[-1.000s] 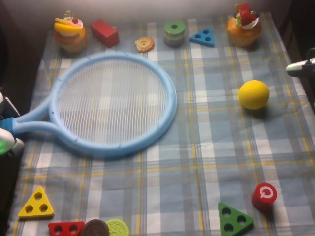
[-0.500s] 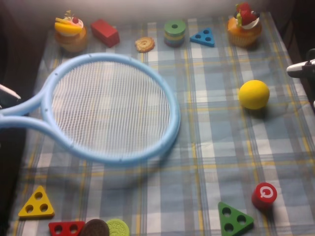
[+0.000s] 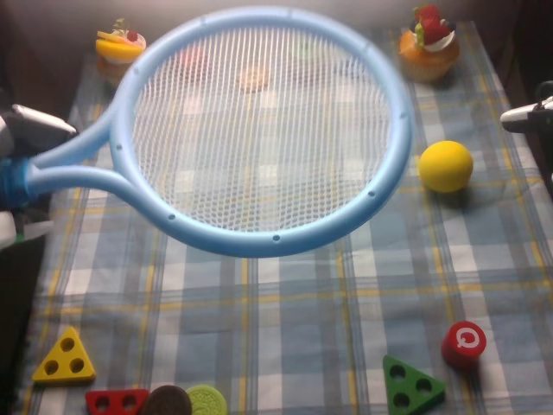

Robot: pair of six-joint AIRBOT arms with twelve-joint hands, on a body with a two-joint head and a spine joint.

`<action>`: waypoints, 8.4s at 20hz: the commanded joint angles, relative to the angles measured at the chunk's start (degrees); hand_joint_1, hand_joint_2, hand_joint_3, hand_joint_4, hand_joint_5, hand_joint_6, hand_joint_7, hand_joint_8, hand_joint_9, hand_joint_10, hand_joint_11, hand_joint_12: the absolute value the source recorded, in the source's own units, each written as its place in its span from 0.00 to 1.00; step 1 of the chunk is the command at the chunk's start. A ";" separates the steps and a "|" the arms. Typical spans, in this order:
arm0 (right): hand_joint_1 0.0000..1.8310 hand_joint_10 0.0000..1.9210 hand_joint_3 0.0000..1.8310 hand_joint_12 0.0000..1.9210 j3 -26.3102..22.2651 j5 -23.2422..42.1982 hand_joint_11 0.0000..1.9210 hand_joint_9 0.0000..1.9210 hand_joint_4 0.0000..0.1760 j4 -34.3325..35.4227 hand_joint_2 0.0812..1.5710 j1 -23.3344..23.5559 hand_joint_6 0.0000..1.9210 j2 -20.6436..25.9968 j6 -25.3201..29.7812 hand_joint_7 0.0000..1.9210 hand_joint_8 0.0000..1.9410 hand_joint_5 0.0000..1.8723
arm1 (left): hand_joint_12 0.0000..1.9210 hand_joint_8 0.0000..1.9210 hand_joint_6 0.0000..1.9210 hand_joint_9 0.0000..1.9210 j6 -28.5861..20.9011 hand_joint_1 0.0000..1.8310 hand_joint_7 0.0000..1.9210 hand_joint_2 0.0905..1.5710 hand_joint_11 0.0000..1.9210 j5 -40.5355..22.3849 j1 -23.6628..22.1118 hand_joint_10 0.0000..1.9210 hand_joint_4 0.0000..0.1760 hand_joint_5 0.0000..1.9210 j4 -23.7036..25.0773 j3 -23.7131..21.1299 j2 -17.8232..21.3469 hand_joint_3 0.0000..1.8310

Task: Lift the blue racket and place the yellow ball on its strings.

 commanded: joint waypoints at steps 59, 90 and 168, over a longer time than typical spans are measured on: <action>0.68 0.29 0.00 0.58 7.31 -5.65 0.33 0.52 0.07 -32.91 0.66 37.15 0.38 -7.34 8.68 0.58 0.46 0.59 | 1.00 1.00 1.00 0.76 -0.85 0.90 0.60 0.79 0.79 5.47 -3.74 1.00 1.00 0.43 5.76 3.53 -2.68 0.00; 0.50 0.02 0.00 0.71 11.04 -18.71 0.00 0.28 0.09 -15.57 0.51 24.89 0.00 -4.93 4.46 0.29 0.00 0.25 | 1.00 1.00 1.00 0.75 -0.85 0.94 0.59 0.77 0.78 4.85 -3.70 1.00 1.00 0.42 5.33 3.31 -2.83 0.00; 0.43 0.00 0.00 0.59 5.48 -9.41 0.00 0.21 0.43 -50.97 0.59 42.33 0.00 -9.39 19.63 0.19 0.00 0.18 | 1.00 1.00 1.00 0.72 -0.82 0.82 0.58 0.76 0.78 4.24 -4.44 1.00 1.00 0.39 5.72 3.83 -3.73 0.00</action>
